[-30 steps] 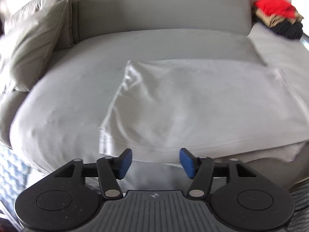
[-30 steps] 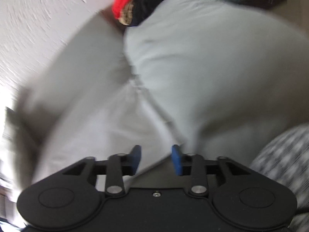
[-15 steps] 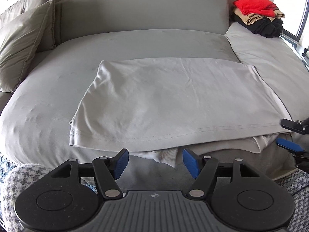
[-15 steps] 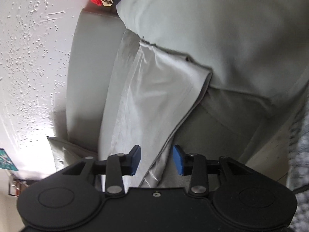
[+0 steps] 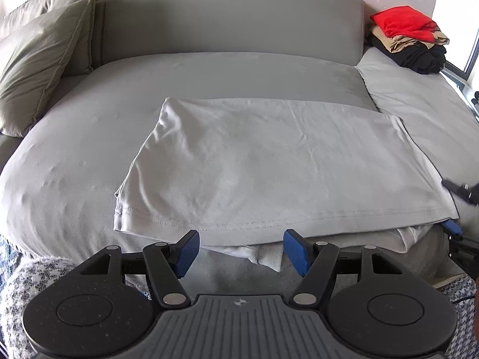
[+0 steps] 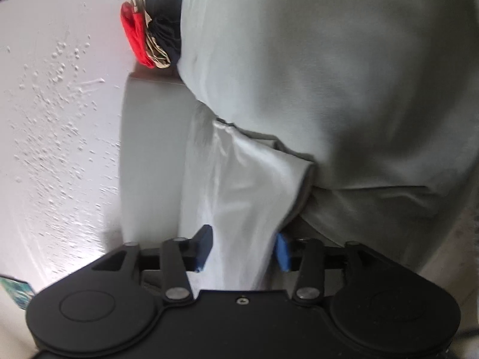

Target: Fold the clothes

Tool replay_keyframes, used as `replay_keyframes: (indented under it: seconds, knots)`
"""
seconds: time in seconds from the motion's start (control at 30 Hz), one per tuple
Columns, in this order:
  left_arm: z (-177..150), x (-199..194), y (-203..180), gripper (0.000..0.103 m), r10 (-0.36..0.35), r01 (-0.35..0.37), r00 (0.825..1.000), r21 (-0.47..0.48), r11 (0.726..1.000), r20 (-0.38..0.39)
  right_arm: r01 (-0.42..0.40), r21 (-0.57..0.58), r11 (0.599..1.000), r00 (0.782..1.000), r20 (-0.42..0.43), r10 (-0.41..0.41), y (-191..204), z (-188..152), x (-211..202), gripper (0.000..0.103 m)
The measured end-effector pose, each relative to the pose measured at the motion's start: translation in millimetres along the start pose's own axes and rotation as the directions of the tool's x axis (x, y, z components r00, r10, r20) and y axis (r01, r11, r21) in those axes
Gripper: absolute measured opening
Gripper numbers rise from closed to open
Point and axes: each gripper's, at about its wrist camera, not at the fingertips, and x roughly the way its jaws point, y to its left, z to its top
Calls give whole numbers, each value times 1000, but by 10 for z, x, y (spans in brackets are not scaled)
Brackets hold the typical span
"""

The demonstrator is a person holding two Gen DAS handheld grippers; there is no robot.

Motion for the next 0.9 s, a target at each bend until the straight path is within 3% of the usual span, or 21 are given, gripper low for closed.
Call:
replay_keyframes:
  seconds: [0.13, 0.27, 0.37, 0.43, 0.57, 0.7, 0.83, 0.9]
  knots:
    - [4, 28, 16, 65, -10, 10, 1000, -3, 1000, -5, -41, 16, 999, 999, -17, 41, -16, 53, 155, 42]
    - [51, 48, 83, 65, 0, 0, 1000, -5, 1000, 3, -21, -13, 1000, 1000, 17, 22, -40, 137, 171, 26]
    - [145, 75, 228, 65, 38, -37, 999, -5, 999, 25, -9, 18, 1000, 999, 37, 9, -55, 151, 114, 26]
    - [215, 112, 349, 61, 77, -77, 996, -4, 997, 35, 18, 29, 999, 999, 35, -19, -35, 115, 60, 28]
    - [347, 325, 595, 38, 154, -154, 988, 38, 987, -8, 58, 22, 998, 998, 35, -59, 57, 58, 45, 33]
    - [386, 547, 794, 32, 119, -116, 988, 39, 992, -102, 60, -14, 998, 995, 82, -59, 53, 121, 167, 32]
    - [369, 498, 842, 34, 104, -98, 990, 67, 993, -91, 121, -3, 993, 985, 124, -120, -17, 235, 278, 9]
    - [367, 447, 874, 36, 85, -79, 994, 76, 994, -70, 132, 21, 991, 982, 130, -134, -26, 237, 281, 7]
